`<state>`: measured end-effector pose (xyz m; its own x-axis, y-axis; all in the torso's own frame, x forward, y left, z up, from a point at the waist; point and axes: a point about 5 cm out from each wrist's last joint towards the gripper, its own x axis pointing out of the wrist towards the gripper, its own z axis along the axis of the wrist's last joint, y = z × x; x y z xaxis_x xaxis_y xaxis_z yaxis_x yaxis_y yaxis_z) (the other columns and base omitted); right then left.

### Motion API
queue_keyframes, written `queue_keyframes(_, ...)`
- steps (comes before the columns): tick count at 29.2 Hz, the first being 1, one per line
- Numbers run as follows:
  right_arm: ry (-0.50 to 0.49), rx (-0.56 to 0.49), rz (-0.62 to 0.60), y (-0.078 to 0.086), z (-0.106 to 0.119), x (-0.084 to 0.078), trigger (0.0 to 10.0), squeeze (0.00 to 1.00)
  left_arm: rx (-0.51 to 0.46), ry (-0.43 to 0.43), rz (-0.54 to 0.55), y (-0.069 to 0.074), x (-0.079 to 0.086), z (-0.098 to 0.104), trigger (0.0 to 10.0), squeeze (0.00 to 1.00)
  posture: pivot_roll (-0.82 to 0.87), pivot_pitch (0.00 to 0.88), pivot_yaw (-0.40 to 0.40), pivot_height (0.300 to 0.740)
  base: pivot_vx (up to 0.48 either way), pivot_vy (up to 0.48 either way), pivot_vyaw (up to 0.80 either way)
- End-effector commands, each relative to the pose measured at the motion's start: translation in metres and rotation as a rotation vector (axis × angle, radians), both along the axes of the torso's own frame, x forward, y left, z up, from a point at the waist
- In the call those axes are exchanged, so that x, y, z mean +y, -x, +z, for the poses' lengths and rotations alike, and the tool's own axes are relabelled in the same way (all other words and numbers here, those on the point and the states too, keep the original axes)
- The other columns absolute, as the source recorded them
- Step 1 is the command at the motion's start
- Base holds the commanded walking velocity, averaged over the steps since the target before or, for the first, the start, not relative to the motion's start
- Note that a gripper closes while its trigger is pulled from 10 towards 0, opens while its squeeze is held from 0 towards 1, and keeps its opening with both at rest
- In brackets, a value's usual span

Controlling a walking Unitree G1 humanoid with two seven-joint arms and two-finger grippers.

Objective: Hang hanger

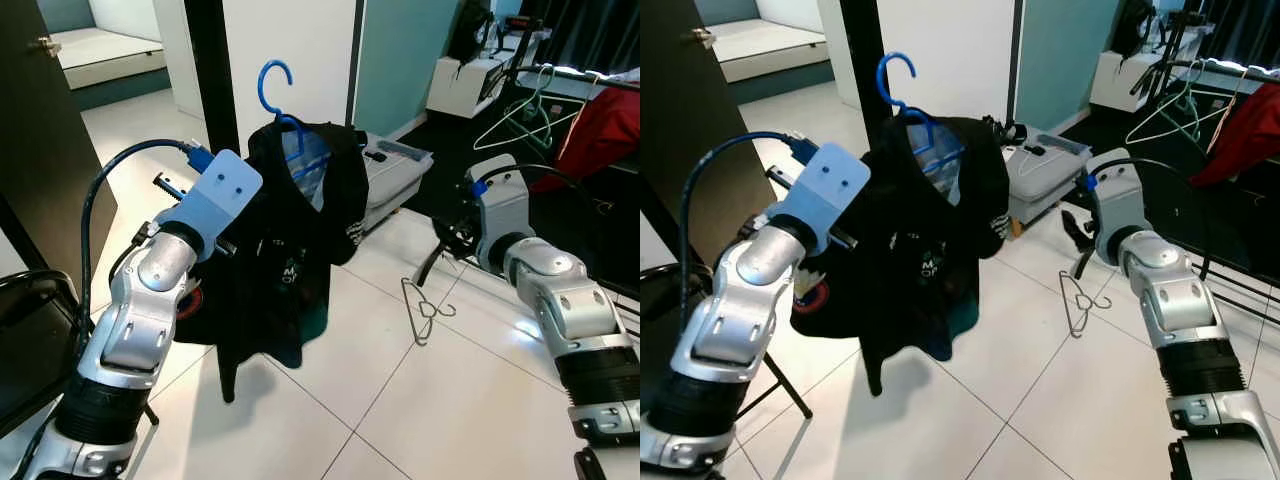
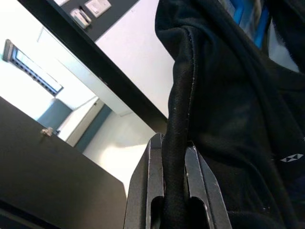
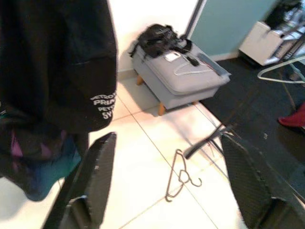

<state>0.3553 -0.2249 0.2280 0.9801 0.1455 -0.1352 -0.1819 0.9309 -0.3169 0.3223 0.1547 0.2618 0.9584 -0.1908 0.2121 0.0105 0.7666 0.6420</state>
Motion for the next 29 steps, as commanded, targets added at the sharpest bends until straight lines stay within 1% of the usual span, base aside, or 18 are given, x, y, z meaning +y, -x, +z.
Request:
queue_keyframes(1, -0.013, -0.016, 0.016, 0.001, 0.003, 0.001, 10.0, 1.0, -0.054, -0.009, -0.004, 0.001, 0.002, 0.012, 10.0, 0.0, -0.01, 0.0, -0.034, 0.74, 0.0, 0.0, 0.0)
queue_keyframes(2, -0.113, -0.084, 0.079, 0.0, 0.019, 0.003, 10.0, 1.0, -0.086, -0.055, -0.052, 0.003, 0.003, 0.016, 10.0, 0.0, -0.01, 0.0, -0.035, 0.74, 0.0, 0.0, 0.0)
queue_keyframes(3, -0.172, -0.128, 0.139, 0.001, 0.03, 0.003, 10.0, 0.0, -0.1, -0.076, -0.117, 0.006, 0.001, 0.019, 10.0, 0.0, -0.01, 0.0, -0.037, 0.74, 0.0, 0.0, 0.0)
queue_keyframes(5, -0.219, -0.164, 0.217, 0.004, 0.041, 0.002, 10.0, 0.0, -0.098, -0.062, -0.214, 0.011, -0.002, 0.022, 10.0, 0.0, -0.01, 0.0, -0.039, 0.74, 0.0, 0.0, 0.0)
queue_keyframes(8, -0.192, -0.161, 0.241, 0.006, 0.042, 0.001, 10.0, 0.0, -0.087, -0.023, -0.257, 0.013, -0.003, 0.024, 10.0, 0.0, -0.01, 0.0, -0.039, 0.74, 0.0, 0.0, 0.0)
queue_keyframes(9, -0.138, -0.157, 0.256, 0.007, 0.041, -0.003, 10.0, 0.0, -0.072, 0.032, -0.304, 0.016, 0.0, 0.029, 10.0, 0.0, -0.01, 0.0, -0.039, 0.74, 0.0, 0.0, 0.0)
queue_keyframes(10, -0.138, -0.157, 0.256, 0.007, 0.041, -0.003, 10.0, 0.0, -0.072, 0.032, -0.304, 0.016, 0.0, 0.029, 10.0, 0.0, -0.01, 0.0, -0.039, 0.74, 0.0, 0.0, 0.0)
queue_keyframes(11, -0.041, -0.177, 0.242, 0.009, 0.046, -0.017, 10.0, 0.0, -0.036, 0.089, -0.423, 0.022, 0.011, 0.043, 10.0, 0.0, -0.01, 0.0, -0.041, 0.74, 0.0, 0.0, 0.0)
queue_keyframes(16, -0.019, -0.19, 0.229, 0.009, 0.049, -0.022, 10.0, 0.0, -0.03, 0.099, -0.457, 0.025, 0.015, 0.048, 10.0, 0.0, -0.01, 0.0, -0.041, 0.74, 0.0, 0.0, 0.0)
queue_keyframes(18, 0.07, -0.236, 0.211, 0.01, 0.053, -0.023, 10.0, 0.0, -0.037, 0.112, -0.519, 0.032, 0.023, 0.063, 10.0, 0.0, -0.01, 0.0, -0.037, 0.74, 0.0, 0.0, 0.0)
queue_keyframes(19, 0.07, -0.236, 0.211, 0.01, 0.053, -0.023, 10.0, 0.0, -0.037, 0.112, -0.519, 0.032, 0.023, 0.063, 10.0, 0.0, -0.01, 0.0, -0.037, 0.74, 0.0, 0.0, 0.0)
queue_keyframes(20, 0.139, -0.259, 0.21, 0.01, 0.053, -0.02, 10.0, 0.0, -0.04, 0.118, -0.555, 0.036, 0.024, 0.069, 10.0, 0.0, -0.01, 0.0, -0.036, 0.74, 0.0, 0.0, 0.0)
queue_keyframes(22, 0.139, -0.259, 0.21, 0.01, 0.053, -0.02, 10.0, 0.0, -0.04, 0.118, -0.555, 0.036, 0.024, 0.069, 10.0, 0.0, -0.01, 0.0, -0.036, 0.74, 0.0, 0.0, 0.0)
queue_keyframes(23, 0.21, -0.292, 0.222, 0.011, 0.055, -0.014, 9.5, 0.0, -0.046, 0.118, -0.593, 0.04, 0.024, 0.076, 10.0, 0.0, -0.01, 0.0, -0.036, 0.74, 0.0, 0.0, 0.0)
queue_keyframes(24, 0.21, -0.292, 0.222, 0.011, 0.055, -0.014, 9.5, 0.0, -0.046, 0.118, -0.593, 0.04, 0.024, 0.076, 10.0, 0.0, -0.01, 0.0, -0.036, 0.74, 0.0, 0.0, 0.0)
queue_keyframes(25, 0.224, -0.295, 0.245, 0.011, 0.055, -0.01, 8.5, 0.0, -0.049, 0.116, -0.595, 0.04, 0.023, 0.076, 10.0, 0.0, -0.01, 0.0, -0.037, 0.74, 0.0, 0.0, 0.0)
queue_keyframes(28, 0.233, -0.283, 0.287, 0.013, 0.053, -0.005, 8.2, 0.0, -0.053, 0.115, -0.592, 0.04, 0.023, 0.076, 10.0, 0.0, -0.01, 0.0, -0.036, 0.74, 0.0, 0.0, 0.0)
queue_keyframes(29, 0.238, -0.27, 0.333, 0.014, 0.05, -0.001, 7.6, 0.0, -0.054, 0.12, -0.599, 0.04, 0.023, 0.076, 10.0, 0.0, -0.01, 0.0, -0.036, 0.74, 0.0, 0.0, 0.0)
